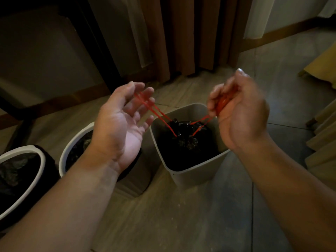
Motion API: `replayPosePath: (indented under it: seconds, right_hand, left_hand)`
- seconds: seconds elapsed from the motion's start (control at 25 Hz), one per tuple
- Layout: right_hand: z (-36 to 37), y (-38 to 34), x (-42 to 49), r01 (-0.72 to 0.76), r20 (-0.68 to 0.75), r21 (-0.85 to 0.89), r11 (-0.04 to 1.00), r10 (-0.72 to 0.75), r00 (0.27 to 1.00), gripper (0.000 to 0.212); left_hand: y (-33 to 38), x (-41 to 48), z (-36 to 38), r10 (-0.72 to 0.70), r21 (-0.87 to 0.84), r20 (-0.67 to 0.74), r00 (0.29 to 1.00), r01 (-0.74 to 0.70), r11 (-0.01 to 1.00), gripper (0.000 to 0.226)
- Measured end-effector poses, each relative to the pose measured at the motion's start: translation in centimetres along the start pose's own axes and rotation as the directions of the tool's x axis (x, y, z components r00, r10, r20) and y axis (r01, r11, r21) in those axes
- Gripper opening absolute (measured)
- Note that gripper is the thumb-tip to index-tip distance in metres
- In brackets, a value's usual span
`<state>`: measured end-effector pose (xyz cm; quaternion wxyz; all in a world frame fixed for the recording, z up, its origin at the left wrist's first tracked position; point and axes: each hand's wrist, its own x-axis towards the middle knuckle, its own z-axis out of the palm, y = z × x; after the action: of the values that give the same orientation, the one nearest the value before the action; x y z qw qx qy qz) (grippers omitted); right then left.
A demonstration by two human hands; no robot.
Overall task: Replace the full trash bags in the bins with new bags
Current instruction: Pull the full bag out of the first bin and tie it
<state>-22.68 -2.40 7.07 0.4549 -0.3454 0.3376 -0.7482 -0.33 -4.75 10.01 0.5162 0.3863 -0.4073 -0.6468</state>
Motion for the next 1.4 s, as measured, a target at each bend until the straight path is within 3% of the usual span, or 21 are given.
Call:
replayPosePath:
  seconds: [0.16,0.28,0.36,0.48,0.56,0.64,0.72,0.88,1.04,1.12,1.24,1.32,1.4]
  right_hand:
    - [0.2,0.3,-0.5,0.004,0.142,-0.114,0.993,0.013,0.99,0.036]
    - [0.1,-0.4,-0.4,0.282,0.359,-0.352,0.893,-0.149,0.921,0.038]
    - [0.4,-0.6,-0.4,0.443,0.506,-0.438,0.782,-0.193,0.841,0.036]
    - [0.4,-0.6,-0.1,0.452,0.565,-0.446,0.772,-0.149,0.811,0.028]
    - [0.0,-0.1,0.3,0.315,0.487,-0.364,0.876,-0.109,0.866,0.024]
    - [-0.8,0.8,0.6,0.073,0.299,-0.244,0.967,0.004,0.954,0.024]
    - [-1.8,1.9,0.2,-0.071,0.202,-0.229,0.971,0.119,0.972,0.021]
    - [-2.6,3.3,-0.8,0.129,0.338,-0.525,0.841,0.068,0.939,0.015]
    - [-2.3,3.7,-0.6,0.172,0.286,-0.609,0.774,0.012,0.958,0.013]
    - [-2.5,3.7,-0.2,0.159,0.21,-0.613,0.774,-0.035,0.977,0.015]
    - [-3.0,3.7,0.3,-0.056,0.125,-0.288,0.956,0.096,0.988,0.006]
    - [-3.4,4.1,0.0,-0.239,0.201,-0.079,0.968,0.25,0.947,0.027]
    - [-3.7,4.7,-0.4,-0.358,0.305,-0.1,0.928,0.371,0.877,0.056]
  left_hand:
    - [-0.9,0.3,1.9,0.048,0.357,0.201,0.978,-0.119,0.926,0.041]
    - [-1.1,1.2,3.5,-0.174,0.72,0.367,0.914,-0.16,0.675,0.054]
    - [-1.1,1.6,4.7,-0.311,0.831,0.447,0.839,-0.26,0.491,0.051]
    - [-1.3,2.0,5.7,-0.325,0.84,0.508,0.798,-0.375,0.392,0.021]
    - [-1.4,2.4,5.2,-0.338,0.871,0.428,0.838,-0.283,0.403,0.025]
    - [-1.3,2.6,4.5,-0.335,0.83,0.367,0.868,-0.143,0.539,0.039]
    - [-1.3,2.7,4.0,-0.329,0.746,0.338,0.882,-0.038,0.665,0.048]
    - [-1.9,3.0,3.3,-0.372,0.646,0.3,0.878,0.1,0.757,0.041]
    - [-2.3,2.8,3.0,-0.363,0.684,0.256,0.896,0.098,0.723,0.041]
    - [-2.4,2.7,2.9,-0.305,0.643,0.193,0.933,0.115,0.757,0.04]
    - [-2.4,2.8,2.2,-0.199,0.532,0.089,0.976,0.122,0.838,0.031]
    - [-2.3,2.9,1.5,-0.139,0.584,0.066,0.988,0.074,0.808,0.023]
    - [-2.0,2.9,0.9,-0.08,0.665,0.109,0.991,-0.013,0.747,0.014]
